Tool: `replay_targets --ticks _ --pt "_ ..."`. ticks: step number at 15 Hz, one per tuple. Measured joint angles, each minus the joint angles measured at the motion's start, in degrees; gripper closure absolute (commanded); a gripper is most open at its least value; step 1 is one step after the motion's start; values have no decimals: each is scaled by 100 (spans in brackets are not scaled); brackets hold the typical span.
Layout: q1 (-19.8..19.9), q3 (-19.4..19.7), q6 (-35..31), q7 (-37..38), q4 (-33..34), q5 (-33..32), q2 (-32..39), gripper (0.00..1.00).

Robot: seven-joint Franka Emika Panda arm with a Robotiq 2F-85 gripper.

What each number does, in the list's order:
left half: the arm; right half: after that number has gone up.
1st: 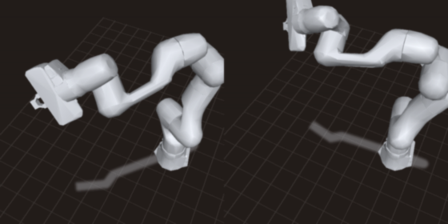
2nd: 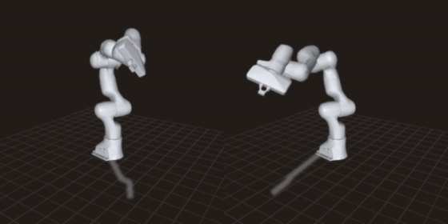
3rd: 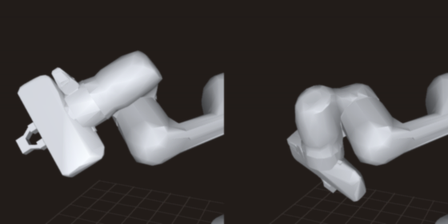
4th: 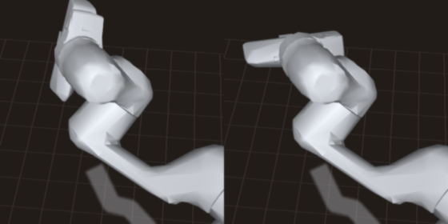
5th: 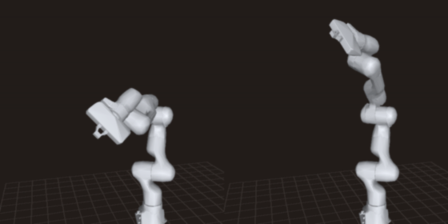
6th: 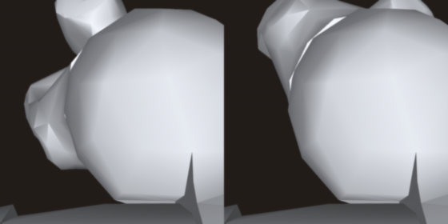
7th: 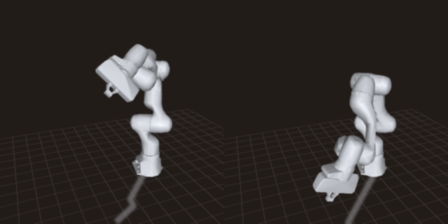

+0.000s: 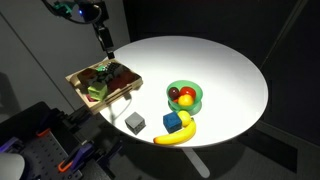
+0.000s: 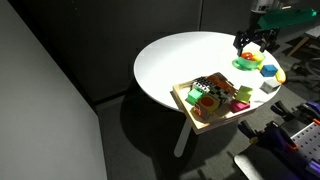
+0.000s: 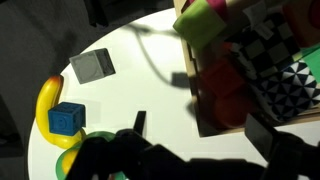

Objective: Put the grey block on the table

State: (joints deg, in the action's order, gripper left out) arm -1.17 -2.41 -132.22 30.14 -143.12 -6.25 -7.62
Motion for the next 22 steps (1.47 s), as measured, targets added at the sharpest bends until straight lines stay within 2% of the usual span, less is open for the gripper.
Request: replay_targets --ticks 3,7,14,22 --pt "-104 -108 275 -124 -2 344 -246 0" --pt "-240 -226 1108 -427 8 833 -681 0" --pt "-346 -331 2505 -1105 86 934 -1349 0" --pt "-392 -533 2645 -1354 55 933 -2071 0"
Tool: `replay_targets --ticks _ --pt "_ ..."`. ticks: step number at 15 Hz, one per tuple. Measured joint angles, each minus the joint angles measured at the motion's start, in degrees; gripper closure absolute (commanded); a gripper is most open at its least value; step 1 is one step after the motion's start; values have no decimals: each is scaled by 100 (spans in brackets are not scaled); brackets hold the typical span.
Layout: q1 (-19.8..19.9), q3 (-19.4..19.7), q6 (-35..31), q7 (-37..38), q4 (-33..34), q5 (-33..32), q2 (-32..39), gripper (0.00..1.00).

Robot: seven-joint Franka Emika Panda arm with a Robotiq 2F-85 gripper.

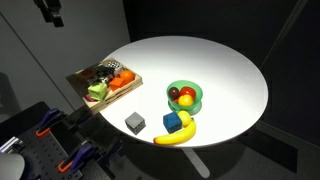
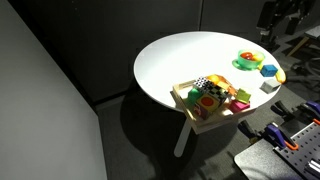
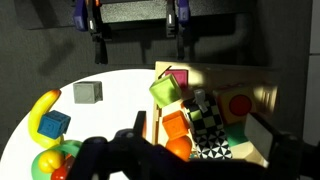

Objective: Put the grey block on the table

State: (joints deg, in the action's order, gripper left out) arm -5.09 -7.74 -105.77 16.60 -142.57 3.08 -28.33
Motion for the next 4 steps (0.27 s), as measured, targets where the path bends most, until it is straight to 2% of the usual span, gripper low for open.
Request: replay_targets --ticks 4 --pt "-3 -22 -2 -23 -17 0 -149 0"
